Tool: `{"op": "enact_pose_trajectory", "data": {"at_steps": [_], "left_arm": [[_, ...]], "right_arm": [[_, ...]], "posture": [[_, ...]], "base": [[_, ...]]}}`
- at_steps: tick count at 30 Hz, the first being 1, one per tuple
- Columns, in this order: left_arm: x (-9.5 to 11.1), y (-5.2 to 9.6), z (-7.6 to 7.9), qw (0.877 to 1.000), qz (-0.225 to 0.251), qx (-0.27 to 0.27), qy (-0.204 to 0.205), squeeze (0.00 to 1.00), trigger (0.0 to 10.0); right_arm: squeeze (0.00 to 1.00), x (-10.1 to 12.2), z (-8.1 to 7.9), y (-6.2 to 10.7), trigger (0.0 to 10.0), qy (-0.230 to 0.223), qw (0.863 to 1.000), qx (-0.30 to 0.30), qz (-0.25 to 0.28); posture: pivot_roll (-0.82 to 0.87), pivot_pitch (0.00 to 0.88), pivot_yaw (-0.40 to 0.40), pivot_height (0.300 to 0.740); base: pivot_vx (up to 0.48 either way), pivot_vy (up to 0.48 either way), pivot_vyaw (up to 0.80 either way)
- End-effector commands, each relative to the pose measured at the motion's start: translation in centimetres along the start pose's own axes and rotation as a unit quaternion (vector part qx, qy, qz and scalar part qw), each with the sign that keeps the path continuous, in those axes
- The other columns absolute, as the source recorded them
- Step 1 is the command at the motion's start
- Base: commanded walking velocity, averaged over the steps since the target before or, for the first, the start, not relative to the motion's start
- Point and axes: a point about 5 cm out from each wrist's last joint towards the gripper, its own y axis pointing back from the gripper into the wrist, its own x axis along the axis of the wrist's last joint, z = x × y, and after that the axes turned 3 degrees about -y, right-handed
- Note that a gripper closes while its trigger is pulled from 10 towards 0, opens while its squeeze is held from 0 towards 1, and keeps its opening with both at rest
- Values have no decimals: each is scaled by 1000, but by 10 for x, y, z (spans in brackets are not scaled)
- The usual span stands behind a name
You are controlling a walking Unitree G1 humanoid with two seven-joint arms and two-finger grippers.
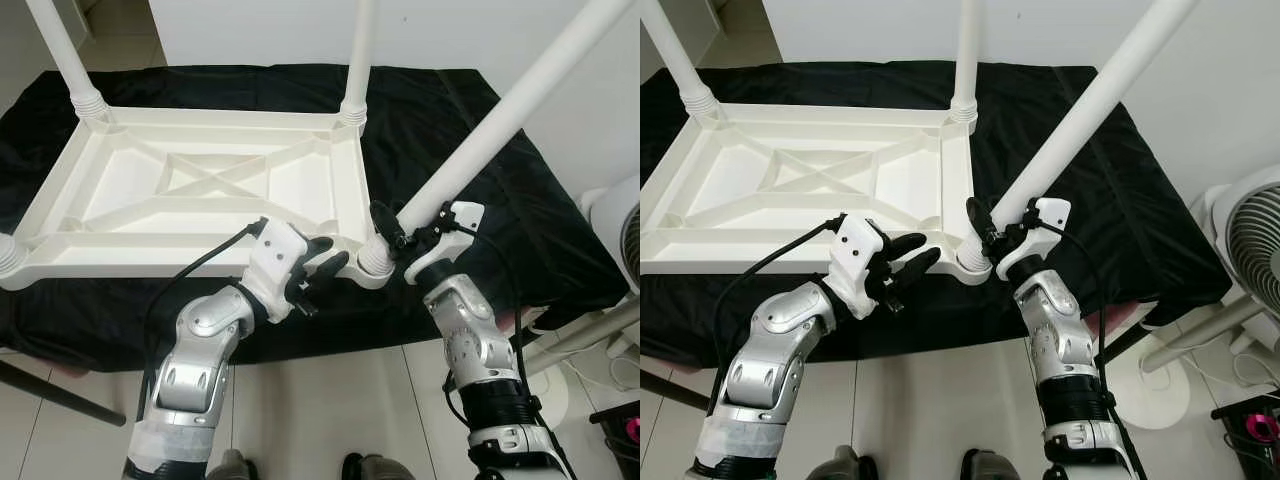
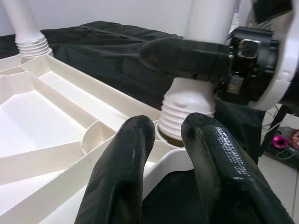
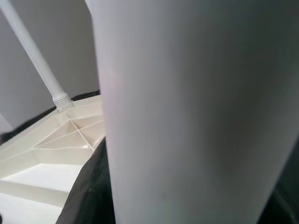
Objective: Building children table
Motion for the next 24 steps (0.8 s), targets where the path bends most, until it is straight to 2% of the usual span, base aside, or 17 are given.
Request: {"op": "enact_pose_trajectory", "data": {"at_steps": [1, 8, 11, 16, 24], "left_arm": [[-1, 0, -5, 998, -5, 56, 7, 0, 10000], [-1, 1, -6, 998, -6, 57, 7, 0, 10000], [-1, 1, -6, 998, -7, 55, 7, 0, 10000], [-1, 1, -7, 998, -7, 55, 7, 0, 10000], [-1, 1, -7, 998, -7, 57, 7, 0, 10000]], "right_arm": [[0, 5, -3, 3, 10000, 37, 999, 13, 15], [0, 9, -12, 3, 10000, 54, 998, 31, 21], [0, 10, -17, 3, 10000, 93, 994, 41, 26], [0, -6, -20, 9, 10000, 156, 986, 60, 2], [0, -26, -23, 17, 10000, 155, 984, 75, -34]], "posture": [[-26, 98, 9, 740], [-26, 100, 16, 740], [-26, 102, 19, 740], [-25, 101, 21, 740], [-23, 103, 21, 740]], "base": [[0, 0, 0], [0, 0, 0], [0, 0, 0], [0, 0, 0], [0, 0, 0]]}}
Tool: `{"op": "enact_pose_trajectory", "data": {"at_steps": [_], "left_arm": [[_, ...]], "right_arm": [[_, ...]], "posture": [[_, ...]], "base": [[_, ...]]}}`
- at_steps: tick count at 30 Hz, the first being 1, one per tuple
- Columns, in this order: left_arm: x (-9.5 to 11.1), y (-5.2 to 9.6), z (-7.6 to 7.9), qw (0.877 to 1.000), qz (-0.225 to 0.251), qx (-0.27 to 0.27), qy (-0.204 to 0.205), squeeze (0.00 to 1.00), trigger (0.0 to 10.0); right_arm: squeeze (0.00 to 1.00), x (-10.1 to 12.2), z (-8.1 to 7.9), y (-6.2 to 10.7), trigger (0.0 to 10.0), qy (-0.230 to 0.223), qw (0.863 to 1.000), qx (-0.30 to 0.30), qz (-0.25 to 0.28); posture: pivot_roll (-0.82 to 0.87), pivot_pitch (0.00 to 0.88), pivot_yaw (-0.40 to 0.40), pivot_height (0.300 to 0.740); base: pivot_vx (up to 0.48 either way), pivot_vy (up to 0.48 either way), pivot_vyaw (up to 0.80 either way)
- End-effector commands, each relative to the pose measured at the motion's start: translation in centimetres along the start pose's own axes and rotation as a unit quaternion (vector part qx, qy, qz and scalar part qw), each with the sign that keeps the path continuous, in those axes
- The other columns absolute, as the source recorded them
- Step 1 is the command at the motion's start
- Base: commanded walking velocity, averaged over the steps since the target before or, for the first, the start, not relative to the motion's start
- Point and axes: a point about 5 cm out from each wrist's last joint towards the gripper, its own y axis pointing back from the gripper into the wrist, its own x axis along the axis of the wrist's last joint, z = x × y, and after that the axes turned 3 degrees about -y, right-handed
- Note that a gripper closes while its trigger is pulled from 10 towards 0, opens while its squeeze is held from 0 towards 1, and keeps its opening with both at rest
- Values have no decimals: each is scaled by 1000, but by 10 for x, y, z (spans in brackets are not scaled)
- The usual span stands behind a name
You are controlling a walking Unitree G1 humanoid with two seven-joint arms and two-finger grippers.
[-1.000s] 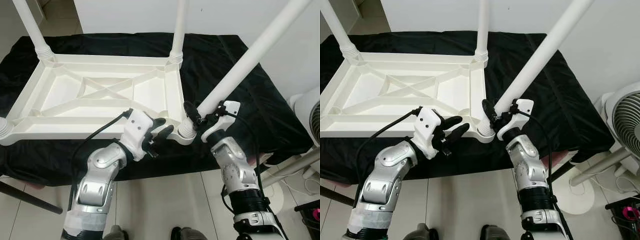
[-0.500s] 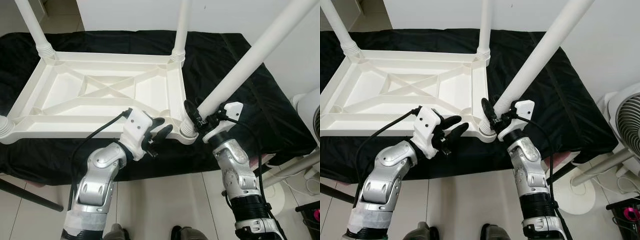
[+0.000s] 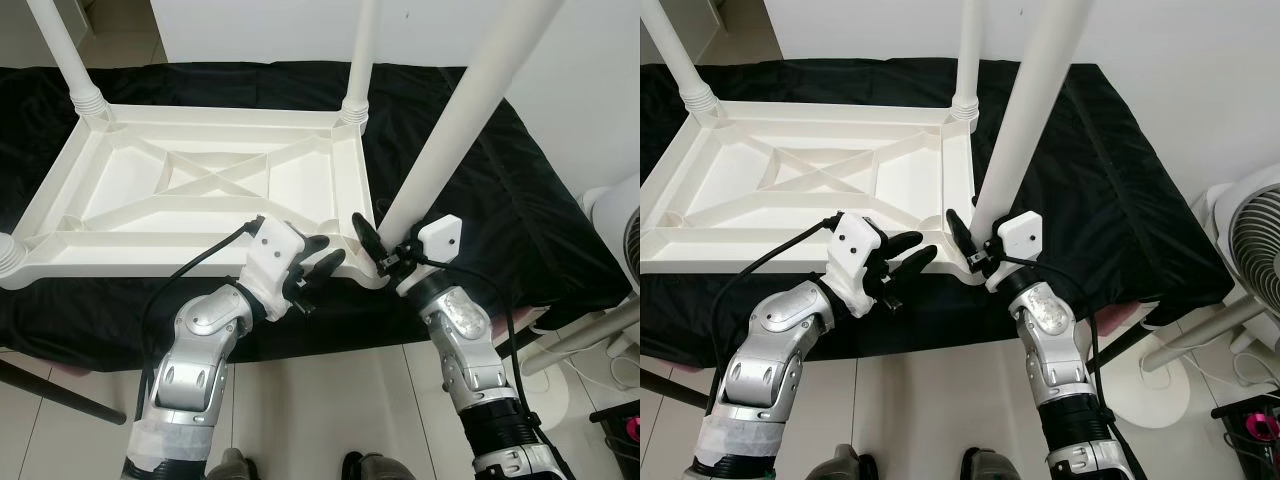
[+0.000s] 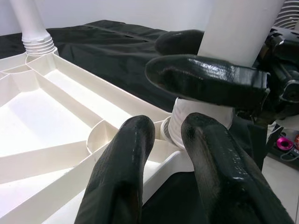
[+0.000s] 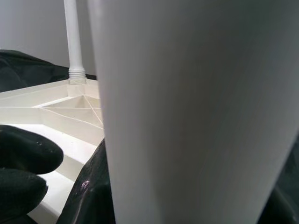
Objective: Building children table
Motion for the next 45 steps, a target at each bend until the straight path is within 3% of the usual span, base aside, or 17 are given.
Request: {"op": "enact_pose_trajectory", "data": {"at_steps": [1, 9, 16, 24, 29, 37, 45], "left_arm": [[0, 1, -6, 998, -5, 55, 5, 0, 10000], [0, 1, -6, 998, -4, 56, 6, 0, 10000], [1, -1, -5, 999, -3, 54, 6, 0, 10000], [1, -2, -5, 998, 0, 55, 6, 0, 10000], [2, -3, -5, 998, 1, 56, 8, 0, 10000], [2, -4, -4, 998, 3, 54, 7, 0, 10000], [3, -5, -4, 999, 4, 52, 6, 0, 10000]], "right_arm": [[0, -21, -5, 10, 10000, -3, 999, 7, -54], [0, -29, -1, 12, 10000, 12, 998, -24, -59], [0, -34, 6, 4, 10000, -27, 996, -63, -63], [0, -44, -10, -8, 10000, -51, 994, -40, -85], [0, -46, -10, -12, 10000, -69, 992, -56, -86], [0, -51, -14, -9, 10000, -10, 994, -22, -109], [0, -53, -5, -12, 10000, -33, 989, -36, -138]], "posture": [[-20, 101, 20, 740], [-22, 102, 23, 740], [-24, 102, 25, 740], [-19, 86, 16, 740], [-19, 84, 15, 740], [-20, 74, 13, 740], [-25, 68, 16, 740]], "base": [[0, 0, 0], [0, 0, 0], [0, 0, 0], [0, 0, 0], [0, 0, 0], [0, 0, 0], [0, 0, 0]]}}
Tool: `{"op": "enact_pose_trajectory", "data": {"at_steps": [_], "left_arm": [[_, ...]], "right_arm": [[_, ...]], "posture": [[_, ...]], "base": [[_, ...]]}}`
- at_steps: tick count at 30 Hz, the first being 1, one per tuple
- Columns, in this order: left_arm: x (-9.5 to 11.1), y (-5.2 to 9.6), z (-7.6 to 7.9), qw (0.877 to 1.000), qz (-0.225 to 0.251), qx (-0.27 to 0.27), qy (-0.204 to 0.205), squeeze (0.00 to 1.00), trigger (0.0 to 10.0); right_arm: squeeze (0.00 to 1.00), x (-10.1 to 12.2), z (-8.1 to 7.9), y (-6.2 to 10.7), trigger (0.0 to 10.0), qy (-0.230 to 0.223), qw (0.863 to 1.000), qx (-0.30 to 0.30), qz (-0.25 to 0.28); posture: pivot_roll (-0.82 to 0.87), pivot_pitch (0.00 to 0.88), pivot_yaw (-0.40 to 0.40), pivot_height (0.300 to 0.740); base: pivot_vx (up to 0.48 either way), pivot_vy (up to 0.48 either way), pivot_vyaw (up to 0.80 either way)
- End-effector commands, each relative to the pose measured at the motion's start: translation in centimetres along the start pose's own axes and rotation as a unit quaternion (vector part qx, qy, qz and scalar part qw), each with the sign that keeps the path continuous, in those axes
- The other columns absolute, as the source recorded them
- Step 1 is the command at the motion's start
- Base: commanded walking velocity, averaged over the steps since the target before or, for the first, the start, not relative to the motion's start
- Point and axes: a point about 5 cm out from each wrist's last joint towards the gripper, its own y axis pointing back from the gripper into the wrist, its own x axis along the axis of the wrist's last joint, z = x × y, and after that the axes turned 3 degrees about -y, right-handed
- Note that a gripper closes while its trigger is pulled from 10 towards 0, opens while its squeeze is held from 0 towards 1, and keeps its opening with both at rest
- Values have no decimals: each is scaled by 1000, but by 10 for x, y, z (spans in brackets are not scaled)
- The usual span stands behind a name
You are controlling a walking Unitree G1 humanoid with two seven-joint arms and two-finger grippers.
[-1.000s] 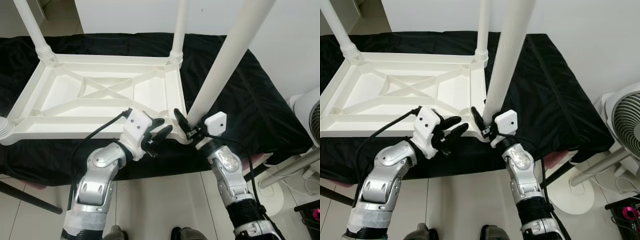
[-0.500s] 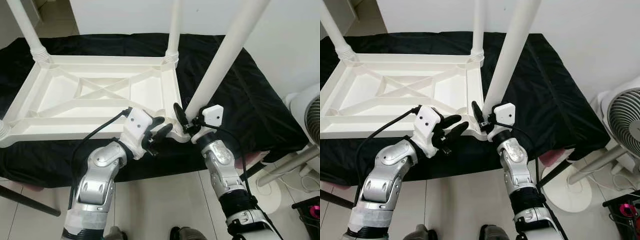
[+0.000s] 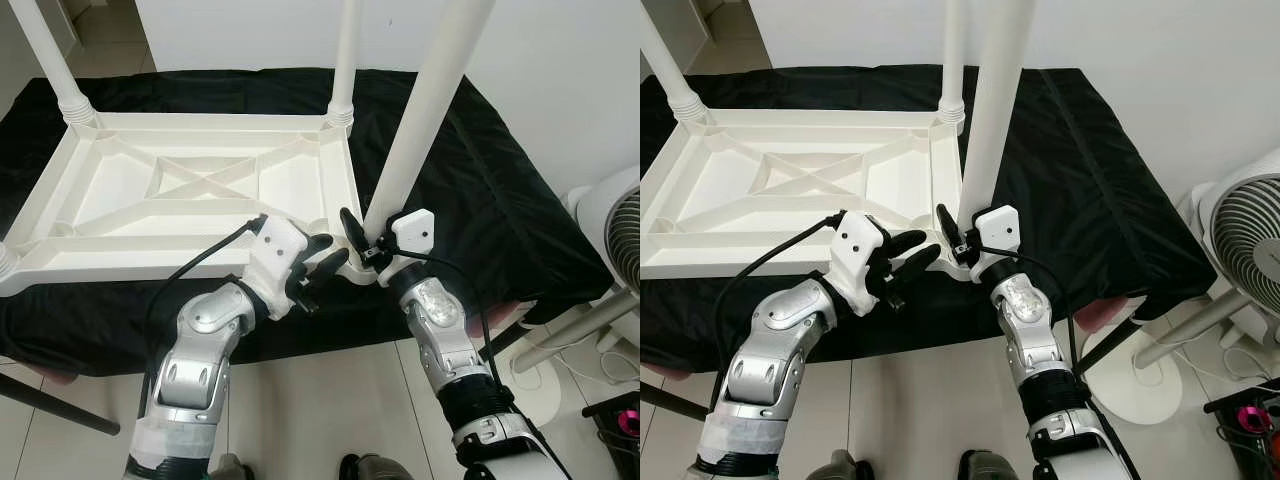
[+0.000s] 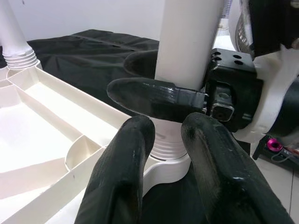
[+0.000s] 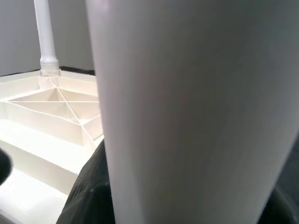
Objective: Building children table
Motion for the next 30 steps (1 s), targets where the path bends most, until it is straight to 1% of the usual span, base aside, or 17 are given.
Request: {"op": "enact_pose_trajectory", "data": {"at_steps": [1, 10, 15, 19, 23, 24, 25, 26, 28, 29, 30], "left_arm": [[0, -2, -5, 999, 0, 54, 4, 0, 10000], [1, -3, -4, 998, 2, 55, 3, 0, 10000], [1, -2, -4, 998, 3, 56, 3, 0, 10000], [2, -3, -5, 998, 4, 56, 3, 0, 10000], [2, -3, -5, 998, 4, 56, 3, 0, 10000], [2, -3, -5, 998, 4, 57, 2, 0, 10000], [2, -3, -5, 998, 4, 57, 2, 0, 10000], [2, -3, -5, 998, 4, 57, 2, 0, 10000], [2, -3, -5, 998, 4, 57, 3, 0, 10000], [2, -3, -5, 998, 4, 57, 3, 0, 10000], [2, -3, -5, 998, 4, 57, 3, 0, 10000]], "right_arm": [[0, -31, -1, 10, 10000, -36, 995, -4, -92], [0, -26, 7, -1, 10000, -27, 993, 3, -113], [0, -26, 8, -1, 10000, -32, 993, 2, -117], [0, -27, 9, -1, 10000, -48, 991, -9, -126], [0, -27, 10, -1, 10000, -53, 990, -12, -129], [0, -31, 12, 1, 10000, -61, 988, -33, -137], [0, -31, 12, 1, 10000, -61, 988, -33, -137], [0, -31, 11, 3, 10000, -54, 989, -44, -130], [0, -29, 6, 7, 10000, -6, 993, -40, -108], [0, -29, 6, 7, 10000, -6, 993, -40, -108], [0, -28, 1, 9, 10000, 23, 995, -24, -96]], "posture": [[-26, 65, 16, 740], [-23, 59, 12, 740], [-22, 61, 11, 740], [-23, 62, 11, 740], [-23, 62, 11, 740], [-23, 63, 11, 740], [-23, 63, 11, 740], [-25, 65, 11, 740], [-25, 65, 11, 740], [-25, 65, 11, 740], [-28, 66, 15, 740]], "base": [[0, 0, 0], [0, 0, 0], [0, 0, 0], [0, 0, 0], [0, 0, 0], [0, 0, 0], [0, 0, 0], [0, 0, 0], [0, 0, 0], [0, 0, 0], [0, 0, 0]]}}
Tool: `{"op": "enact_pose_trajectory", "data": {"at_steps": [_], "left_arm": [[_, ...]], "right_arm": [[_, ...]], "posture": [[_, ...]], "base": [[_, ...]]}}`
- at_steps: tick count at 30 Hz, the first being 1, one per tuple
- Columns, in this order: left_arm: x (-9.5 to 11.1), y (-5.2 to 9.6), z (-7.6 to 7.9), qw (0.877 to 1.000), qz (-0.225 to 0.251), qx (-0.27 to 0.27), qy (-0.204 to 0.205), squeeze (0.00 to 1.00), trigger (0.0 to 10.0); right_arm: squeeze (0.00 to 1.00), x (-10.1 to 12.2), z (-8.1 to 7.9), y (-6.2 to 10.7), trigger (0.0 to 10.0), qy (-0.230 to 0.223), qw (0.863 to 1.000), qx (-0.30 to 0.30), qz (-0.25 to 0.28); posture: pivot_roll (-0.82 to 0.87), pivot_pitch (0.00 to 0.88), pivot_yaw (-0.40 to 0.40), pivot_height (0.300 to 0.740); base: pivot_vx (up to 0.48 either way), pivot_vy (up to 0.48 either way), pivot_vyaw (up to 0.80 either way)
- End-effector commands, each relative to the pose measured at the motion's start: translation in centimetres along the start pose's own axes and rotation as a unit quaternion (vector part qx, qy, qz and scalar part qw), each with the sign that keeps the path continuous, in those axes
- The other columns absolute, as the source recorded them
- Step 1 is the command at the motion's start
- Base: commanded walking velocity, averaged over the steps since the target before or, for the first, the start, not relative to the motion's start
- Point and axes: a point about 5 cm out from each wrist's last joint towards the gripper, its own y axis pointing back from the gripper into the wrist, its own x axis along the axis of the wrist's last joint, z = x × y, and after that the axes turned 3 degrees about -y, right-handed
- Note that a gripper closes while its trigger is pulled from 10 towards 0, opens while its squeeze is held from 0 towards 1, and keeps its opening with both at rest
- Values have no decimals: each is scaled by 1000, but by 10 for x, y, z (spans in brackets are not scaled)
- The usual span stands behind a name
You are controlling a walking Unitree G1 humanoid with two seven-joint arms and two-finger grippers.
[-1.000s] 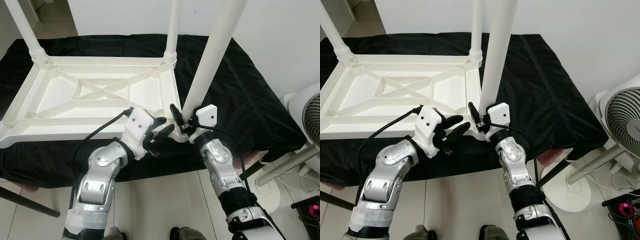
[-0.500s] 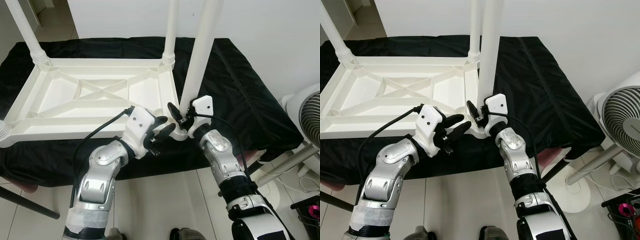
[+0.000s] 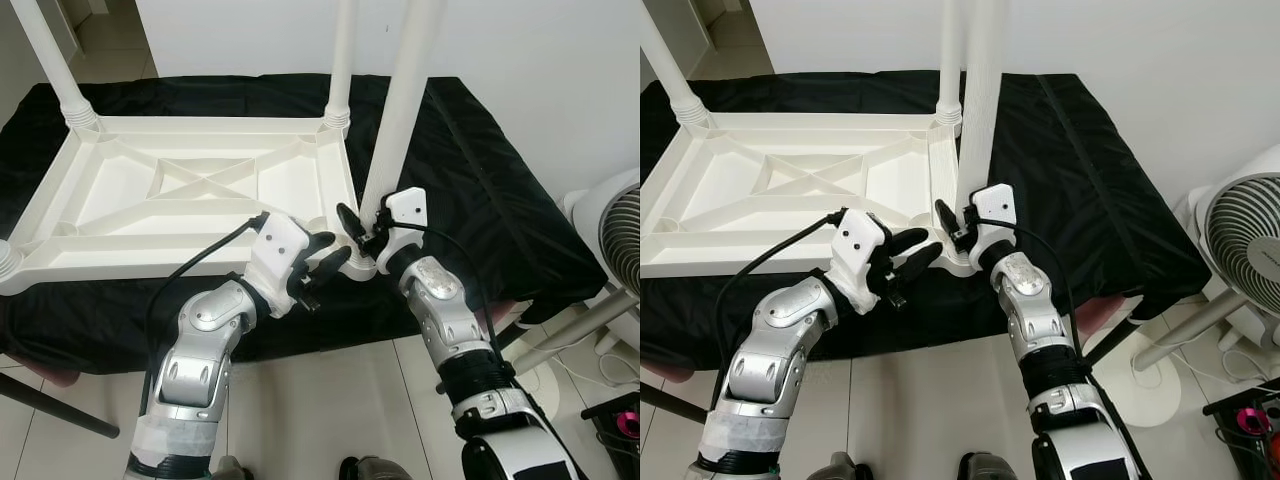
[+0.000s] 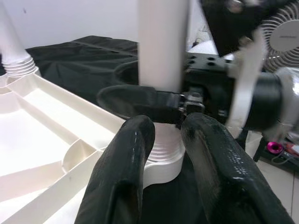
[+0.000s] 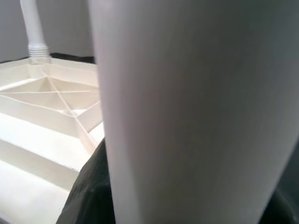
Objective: Building children table
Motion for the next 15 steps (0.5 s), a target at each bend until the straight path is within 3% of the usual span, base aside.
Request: {"op": "enact_pose_trajectory", "data": {"at_steps": [1, 6, 10, 11, 15], "left_arm": [[0, -2, -5, 998, 0, 58, 4, 0, 10000], [1, -3, -5, 998, 1, 57, 4, 0, 10000], [1, -3, -6, 998, 1, 57, 4, 0, 10000], [2, -3, -7, 998, 1, 57, 3, 0, 10000], [2, -3, -8, 998, 1, 59, 3, 0, 10000]], "right_arm": [[0, -28, -7, 15, 10000, 26, 998, 13, -59], [0, -31, -10, 18, 10000, 41, 997, 27, -65], [0, -32, -6, 19, 10000, 21, 997, 19, -72], [0, -33, -1, 18, 10000, -9, 997, 4, -77], [0, -30, 5, 14, 10000, -59, 995, -19, -77]], "posture": [[-28, 66, 15, 740], [-30, 75, 17, 740], [-30, 78, 20, 740], [-29, 80, 21, 740], [-28, 83, 22, 740]], "base": [[0, 0, 0], [0, 0, 0], [0, 0, 0], [0, 0, 0], [0, 0, 0]]}}
